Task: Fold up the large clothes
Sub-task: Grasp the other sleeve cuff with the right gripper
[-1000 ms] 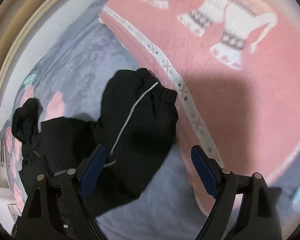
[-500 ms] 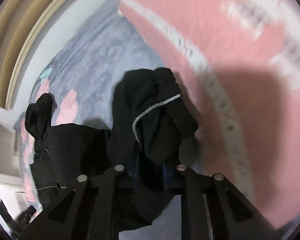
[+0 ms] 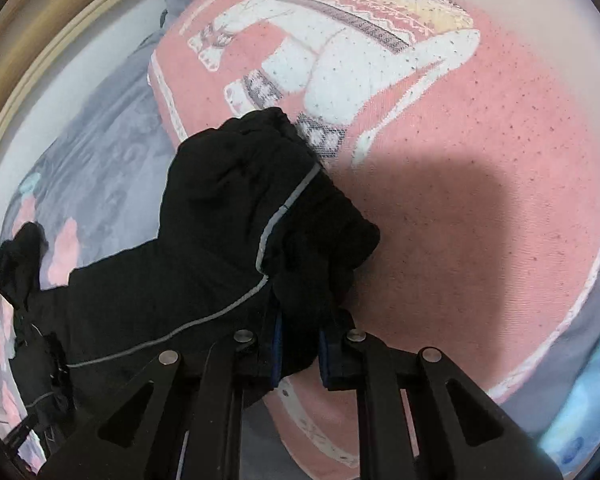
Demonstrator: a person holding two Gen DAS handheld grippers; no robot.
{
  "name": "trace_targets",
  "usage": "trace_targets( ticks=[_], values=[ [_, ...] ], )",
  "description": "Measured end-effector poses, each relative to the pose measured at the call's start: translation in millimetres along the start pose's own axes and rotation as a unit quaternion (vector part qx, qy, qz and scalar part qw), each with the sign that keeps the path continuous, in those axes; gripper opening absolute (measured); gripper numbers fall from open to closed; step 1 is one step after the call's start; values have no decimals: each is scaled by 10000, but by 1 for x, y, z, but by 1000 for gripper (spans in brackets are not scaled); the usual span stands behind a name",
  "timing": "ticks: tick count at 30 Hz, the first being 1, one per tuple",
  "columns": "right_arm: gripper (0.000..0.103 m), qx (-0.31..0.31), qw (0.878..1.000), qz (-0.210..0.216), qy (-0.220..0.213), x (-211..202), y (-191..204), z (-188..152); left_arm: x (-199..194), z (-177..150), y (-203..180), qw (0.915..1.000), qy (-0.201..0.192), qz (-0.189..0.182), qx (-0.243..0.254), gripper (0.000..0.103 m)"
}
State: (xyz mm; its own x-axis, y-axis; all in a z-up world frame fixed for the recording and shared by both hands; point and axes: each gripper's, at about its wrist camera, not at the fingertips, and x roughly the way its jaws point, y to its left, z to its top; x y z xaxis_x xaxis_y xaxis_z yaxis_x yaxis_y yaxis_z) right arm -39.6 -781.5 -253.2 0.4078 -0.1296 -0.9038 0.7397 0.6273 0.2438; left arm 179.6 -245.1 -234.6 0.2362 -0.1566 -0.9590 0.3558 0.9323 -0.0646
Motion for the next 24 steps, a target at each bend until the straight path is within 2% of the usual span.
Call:
trace_targets(
  ticks=[3, 4, 5, 7, 10, 11, 13, 18, 24],
  values=[
    [21, 147, 9986, 483, -133, -11, 4, 0, -7, -3, 12, 9999, -86, 83, 64, 41],
    [27, 198, 9980, 593, -129, -12, 5, 1, -9, -4, 17, 9999, -99, 92, 76, 41],
    [43, 252, 9976, 641, -83, -10, 5, 3, -10, -5, 22, 9999, -103, 90, 83, 41],
    [56, 369, 9960, 819, -29, -6, 5, 5, -13, -8, 33, 9998, -118, 101, 110, 41],
    [59, 494, 9954, 823, -21, 2, 9, 9, -13, -13, 47, 9998, -123, 130, 83, 41],
    [49, 526, 9951, 830, -76, 3, 12, 9, -12, -15, 52, 9999, -114, 111, 43, 41],
    [18, 453, 9968, 642, -152, 2, 26, 8, -12, -21, 64, 9999, -111, 55, -54, 41],
    [17, -107, 9973, 562, -467, -30, 91, -11, -18, -31, 90, 9995, -233, -22, -188, 41],
    [16, -1180, 9869, 901, -639, -62, 229, -59, -23, -37, 129, 9989, -329, -71, -336, 41]
  ],
)
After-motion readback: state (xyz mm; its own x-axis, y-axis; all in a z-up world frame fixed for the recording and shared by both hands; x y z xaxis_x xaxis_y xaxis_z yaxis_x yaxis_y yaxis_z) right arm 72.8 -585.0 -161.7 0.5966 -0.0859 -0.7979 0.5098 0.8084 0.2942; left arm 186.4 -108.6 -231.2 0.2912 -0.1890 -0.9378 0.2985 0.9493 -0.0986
